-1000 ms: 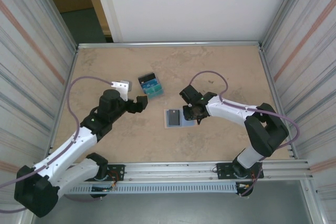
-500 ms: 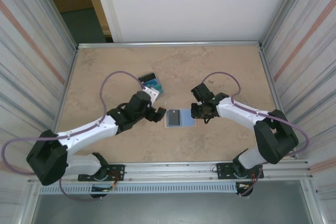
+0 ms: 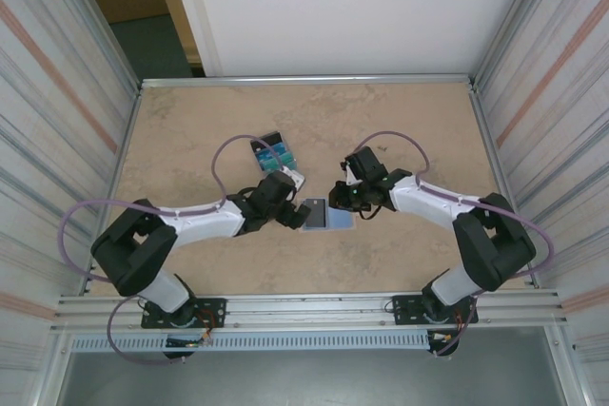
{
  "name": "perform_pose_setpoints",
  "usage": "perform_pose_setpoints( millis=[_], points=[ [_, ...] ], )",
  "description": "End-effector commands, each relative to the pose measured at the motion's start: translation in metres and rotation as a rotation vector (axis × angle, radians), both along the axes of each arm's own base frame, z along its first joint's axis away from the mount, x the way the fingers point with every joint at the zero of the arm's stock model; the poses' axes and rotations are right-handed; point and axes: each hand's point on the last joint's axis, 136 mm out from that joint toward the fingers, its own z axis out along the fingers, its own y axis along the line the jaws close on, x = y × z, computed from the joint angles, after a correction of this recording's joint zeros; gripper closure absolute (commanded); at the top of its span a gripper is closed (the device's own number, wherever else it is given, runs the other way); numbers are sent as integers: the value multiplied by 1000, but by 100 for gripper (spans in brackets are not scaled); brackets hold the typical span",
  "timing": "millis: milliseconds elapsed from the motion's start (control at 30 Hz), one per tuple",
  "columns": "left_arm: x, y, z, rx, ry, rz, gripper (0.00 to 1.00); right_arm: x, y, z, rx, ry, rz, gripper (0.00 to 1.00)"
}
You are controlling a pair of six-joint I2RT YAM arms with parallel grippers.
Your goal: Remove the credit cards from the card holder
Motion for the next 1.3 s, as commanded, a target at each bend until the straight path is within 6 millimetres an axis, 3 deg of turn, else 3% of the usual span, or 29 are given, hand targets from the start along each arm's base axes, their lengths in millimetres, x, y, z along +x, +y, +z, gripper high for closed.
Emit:
perform_pose_setpoints(
  millis=[0,633,1267],
  points=[
    [9,-11,4,-4,-31,-1,1,1,8,-2,60,32,-6,84],
    [-4,-5,-33,160,62,-33,1,-4,8,-31,183,181,-50,82],
    [-8,-2,-39,208,67,-36,1,-8,5,-51,196,236,-74,82]
  ],
)
